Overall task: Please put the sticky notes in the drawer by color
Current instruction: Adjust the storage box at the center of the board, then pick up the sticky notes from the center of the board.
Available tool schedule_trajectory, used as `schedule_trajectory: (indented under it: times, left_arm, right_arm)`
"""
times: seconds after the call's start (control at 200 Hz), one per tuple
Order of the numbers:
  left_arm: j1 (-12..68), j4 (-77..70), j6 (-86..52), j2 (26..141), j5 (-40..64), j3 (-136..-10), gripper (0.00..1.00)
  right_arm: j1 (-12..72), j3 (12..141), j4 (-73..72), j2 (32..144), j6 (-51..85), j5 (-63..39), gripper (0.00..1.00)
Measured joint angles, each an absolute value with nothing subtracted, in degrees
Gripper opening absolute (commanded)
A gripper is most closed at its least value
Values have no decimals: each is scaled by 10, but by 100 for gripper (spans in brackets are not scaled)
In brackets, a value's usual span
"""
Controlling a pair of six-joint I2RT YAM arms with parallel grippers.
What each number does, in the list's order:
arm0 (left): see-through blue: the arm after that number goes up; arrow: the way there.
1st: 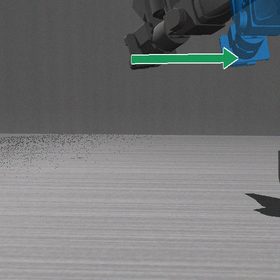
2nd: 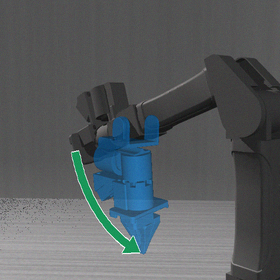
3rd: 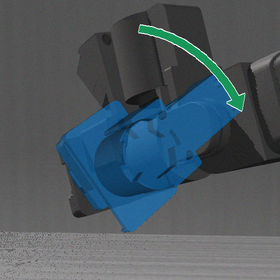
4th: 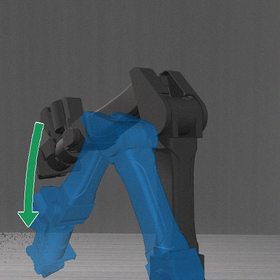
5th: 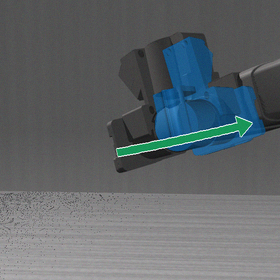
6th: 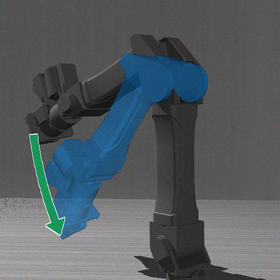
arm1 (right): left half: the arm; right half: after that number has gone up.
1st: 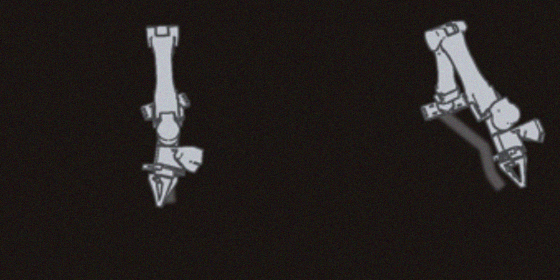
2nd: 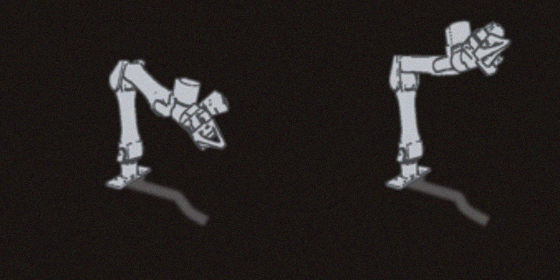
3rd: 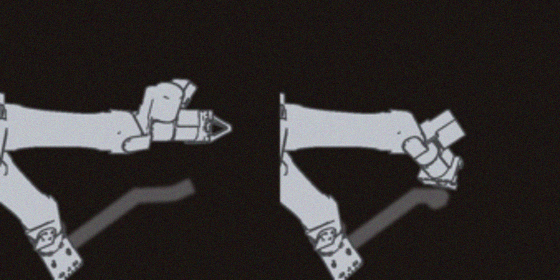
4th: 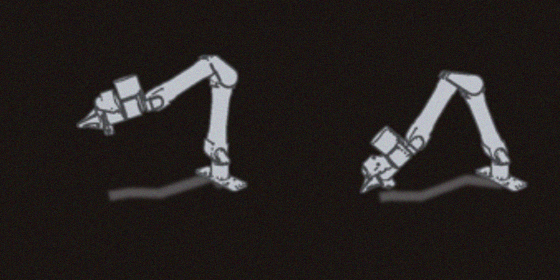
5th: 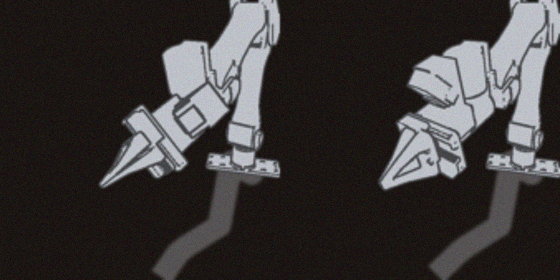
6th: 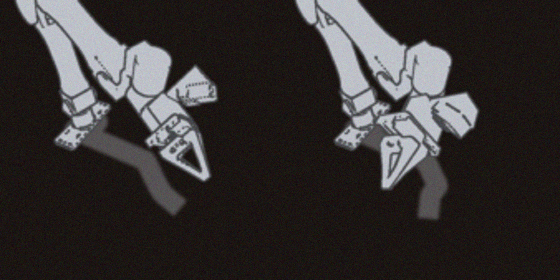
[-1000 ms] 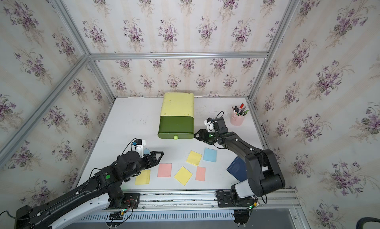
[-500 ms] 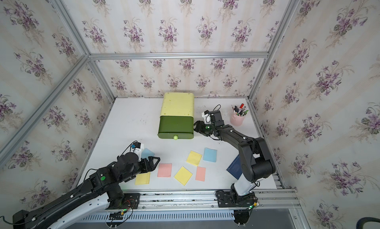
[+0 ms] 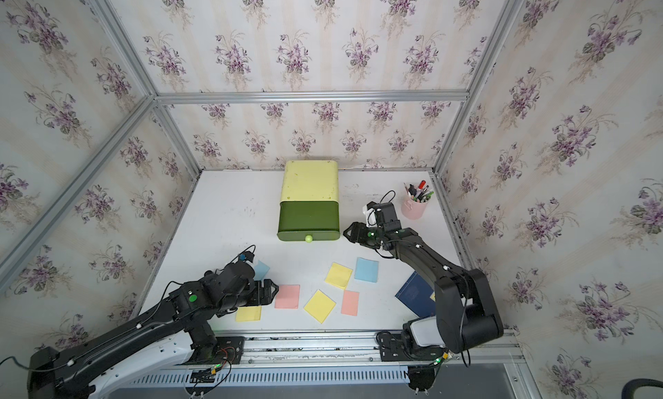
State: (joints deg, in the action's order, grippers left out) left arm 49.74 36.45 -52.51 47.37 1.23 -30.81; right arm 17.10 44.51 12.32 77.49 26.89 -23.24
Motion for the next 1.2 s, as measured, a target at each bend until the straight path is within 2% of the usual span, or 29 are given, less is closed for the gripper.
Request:
schedule_trajectory:
  times: [0.255, 0.385, 0.59, 0.814, 1.199]
  left_arm:
    - [521, 348, -524, 533, 16, -341, 98]
    - [522, 348, -519, 529, 11, -354, 98]
    - [521, 366, -505, 534, -10, -389, 100]
    - [512, 395, -488, 518, -34, -405, 100]
    - [495, 397, -473, 511, -41, -400, 100]
  right_arm:
    - [165, 379, 215, 643, 255, -159, 70]
    - [172, 371, 268, 633, 268, -106, 79]
    - [218, 374, 307, 669, 300, -57, 85]
    - [255, 382, 311, 735, 312, -27, 85]
    - [270, 399, 307, 805, 315, -8, 83]
